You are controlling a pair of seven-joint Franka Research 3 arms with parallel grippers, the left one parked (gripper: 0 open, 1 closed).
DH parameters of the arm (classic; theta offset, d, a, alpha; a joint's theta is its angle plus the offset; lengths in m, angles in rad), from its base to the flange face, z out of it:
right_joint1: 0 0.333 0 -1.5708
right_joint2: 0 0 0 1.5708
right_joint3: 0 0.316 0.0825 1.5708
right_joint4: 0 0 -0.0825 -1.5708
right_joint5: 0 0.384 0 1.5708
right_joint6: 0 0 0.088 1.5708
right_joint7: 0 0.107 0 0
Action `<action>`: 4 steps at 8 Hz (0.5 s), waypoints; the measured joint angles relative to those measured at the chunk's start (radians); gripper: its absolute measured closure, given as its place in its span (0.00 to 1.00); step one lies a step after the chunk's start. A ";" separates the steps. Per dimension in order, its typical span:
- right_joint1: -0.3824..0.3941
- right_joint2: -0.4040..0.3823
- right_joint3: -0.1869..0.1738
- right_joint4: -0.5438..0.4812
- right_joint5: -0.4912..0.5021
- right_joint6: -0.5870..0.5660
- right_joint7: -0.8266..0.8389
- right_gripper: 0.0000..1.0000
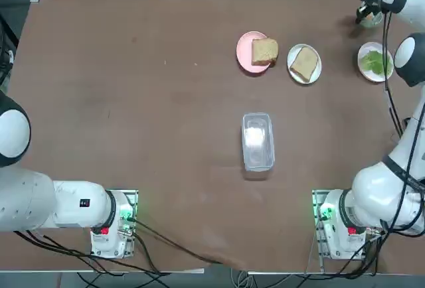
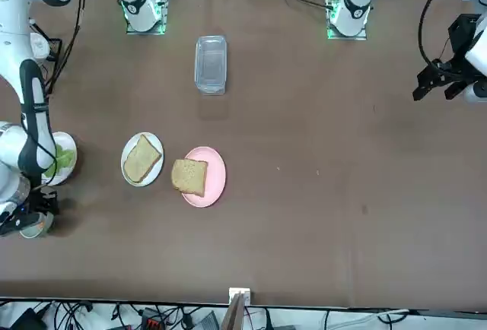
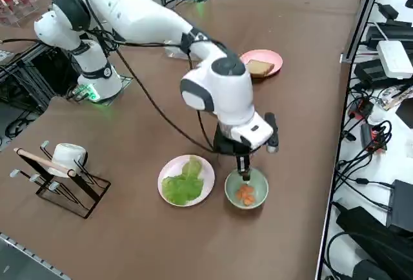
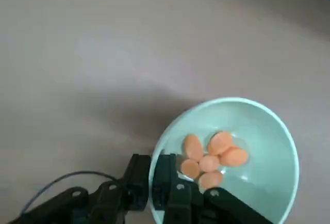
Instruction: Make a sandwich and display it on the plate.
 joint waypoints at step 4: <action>0.010 -0.093 0.133 0.053 0.088 -0.233 0.227 0.95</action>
